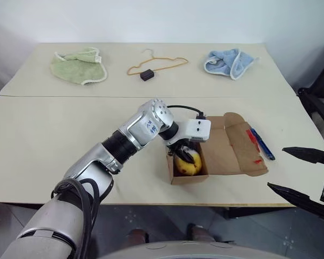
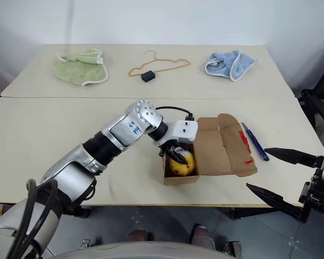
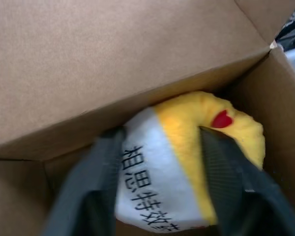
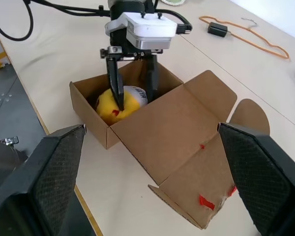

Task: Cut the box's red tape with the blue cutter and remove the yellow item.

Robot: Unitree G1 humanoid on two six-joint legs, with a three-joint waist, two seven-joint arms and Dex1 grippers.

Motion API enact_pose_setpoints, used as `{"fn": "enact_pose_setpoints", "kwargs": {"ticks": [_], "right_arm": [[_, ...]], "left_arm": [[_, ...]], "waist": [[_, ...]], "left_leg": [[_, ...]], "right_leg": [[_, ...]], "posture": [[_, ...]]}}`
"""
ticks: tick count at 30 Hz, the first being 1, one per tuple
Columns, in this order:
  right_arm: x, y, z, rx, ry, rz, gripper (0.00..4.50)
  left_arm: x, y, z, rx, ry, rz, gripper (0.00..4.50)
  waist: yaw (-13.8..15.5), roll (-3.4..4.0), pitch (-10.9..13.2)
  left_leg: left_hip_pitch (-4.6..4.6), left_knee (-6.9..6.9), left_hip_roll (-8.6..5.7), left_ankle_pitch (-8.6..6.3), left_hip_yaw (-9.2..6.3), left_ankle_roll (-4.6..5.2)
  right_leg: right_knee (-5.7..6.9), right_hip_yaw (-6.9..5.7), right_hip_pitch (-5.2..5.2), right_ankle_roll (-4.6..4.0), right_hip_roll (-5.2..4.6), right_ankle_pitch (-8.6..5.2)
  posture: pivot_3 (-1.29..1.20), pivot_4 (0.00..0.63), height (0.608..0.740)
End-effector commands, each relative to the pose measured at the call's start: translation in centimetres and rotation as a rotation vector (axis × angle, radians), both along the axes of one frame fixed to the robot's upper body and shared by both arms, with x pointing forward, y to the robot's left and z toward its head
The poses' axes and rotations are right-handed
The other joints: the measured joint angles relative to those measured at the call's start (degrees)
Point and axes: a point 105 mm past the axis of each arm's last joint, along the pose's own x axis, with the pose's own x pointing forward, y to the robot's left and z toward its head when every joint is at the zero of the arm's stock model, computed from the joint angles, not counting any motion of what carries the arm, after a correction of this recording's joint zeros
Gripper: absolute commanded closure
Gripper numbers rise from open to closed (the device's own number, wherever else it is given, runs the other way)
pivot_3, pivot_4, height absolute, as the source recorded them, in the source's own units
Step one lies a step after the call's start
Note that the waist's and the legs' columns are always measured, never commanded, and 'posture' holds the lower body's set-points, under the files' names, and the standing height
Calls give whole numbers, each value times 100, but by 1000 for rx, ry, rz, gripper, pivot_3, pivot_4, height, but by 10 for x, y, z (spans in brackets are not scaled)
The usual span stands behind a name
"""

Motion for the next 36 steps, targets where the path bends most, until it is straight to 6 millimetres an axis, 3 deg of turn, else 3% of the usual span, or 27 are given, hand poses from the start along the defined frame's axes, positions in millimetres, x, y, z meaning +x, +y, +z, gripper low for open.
{"fn": "enact_pose_setpoints", "kwargs": {"ticks": [1, 5, 7, 10, 13, 15, 18, 20, 22, 25, 28, 30, 33, 36], "right_arm": [[4, 2, 5, -10, -36, 14, 0], [9, 4, 6, 2, -52, 21, 0], [10, 10, 5, 37, -30, 50, 0], [14, 22, 5, 112, -13, 96, 0], [20, 35, 6, 175, -12, 147, 0], [27, 47, 4, 221, -10, 204, 0], [36, 64, 3, 282, -24, 276, 0], [44, 79, 2, 318, -57, 338, 0], [51, 92, 0, 342, -83, 390, 0], [57, 106, -7, 333, -110, 457, 0], [60, 113, -19, 264, -133, 512, 0], [64, 113, -21, 270, -138, 520, 0], [69, 112, -23, 277, -140, 524, 0], [74, 109, -25, 272, -146, 519, 0]], "left_arm": [[8, 5, 5, -20, -40, 15, 3429], [11, 7, 18, -141, 20, 67, 4462], [15, 14, 41, -294, 108, 128, 4462], [21, 30, 92, -616, 199, 176, 4462], [32, 66, 130, -911, 221, 237, 4462], [36, 110, 137, -1039, 239, 315, 4462], [45, 171, 119, -1091, 146, 539, 4462], [47, 230, 92, -1121, 40, 785, 4462], [41, 280, 70, -1164, -46, 1005, 4462], [17, 329, 36, -1165, -152, 1246, 4462], [-5, 358, 18, -1191, -182, 1406, 4462], [-15, 365, 7, -1170, -149, 1475, 3951], [-24, 355, -10, -1042, -79, 1464, 3150], [-27, 354, -11, -954, -103, 1460, 2222]], "waist": [[-2, 0, 0], [-3, 0, 0], [-4, 0, 0], [-27, 0, 0], [-32, 1, 0], [-58, 1, 0], [-178, 8, -5], [-189, 8, -5], [-189, 4, -3], [-131, -10, -3], [-42, -15, -6], [13, -19, -6], [2, -20, -7], [-31, -20, -7]], "left_leg": [[0, 1, 0, 0, 0, 0], [0, 2, 0, 1, 0, 0], [-1, 2, 0, 1, 0, 0], [-1, 3, 1, 1, 0, 0], [2, 4, 4, 3, 0, -2], [5, 4, 4, 4, 0, -4], [17, 1, 6, 6, 0, -9], [19, 0, 5, 8, -2, -11], [17, 3, 5, 7, -1, -14], [7, 6, 5, 6, -7, -17], [3, 6, 2, 1, -9, -18], [2, 7, 0, 0, -10, -17], [10, 7, 1, 0, -10, -18], [16, 7, 3, 1, -7, -19]], "right_leg": [[1, 0, 0, 0, 0, 0], [4, 0, -1, 0, 0, 0], [5, 0, -2, 0, 0, 0], [9, 0, -4, 1, 0, 0], [12, 0, -5, 1, 0, 0], [14, 0, -5, 1, 0, 0], [21, 1, -5, 0, 1, 0], [25, 1, -7, -1, 1, 0], [25, 1, -9, -1, 0, 0], [27, -1, -19, -1, 0, 0], [22, -8, -18, -3, -3, 1], [22, -12, -16, -3, -6, 1], [24, -13, -10, -4, -6, 1], [30, -13, -9, -7, -6, 0]], "posture": [[0, 150, 740], [0, 150, 740], [0, 150, 740], [0, 150, 740], [0, 150, 740], [0, 150, 740], [0, 150, 740], [0, 150, 740], [0, 150, 740], [0, 150, 740], [0, 150, 740], [0, 150, 740], [0, 150, 740], [0, 150, 740]]}}
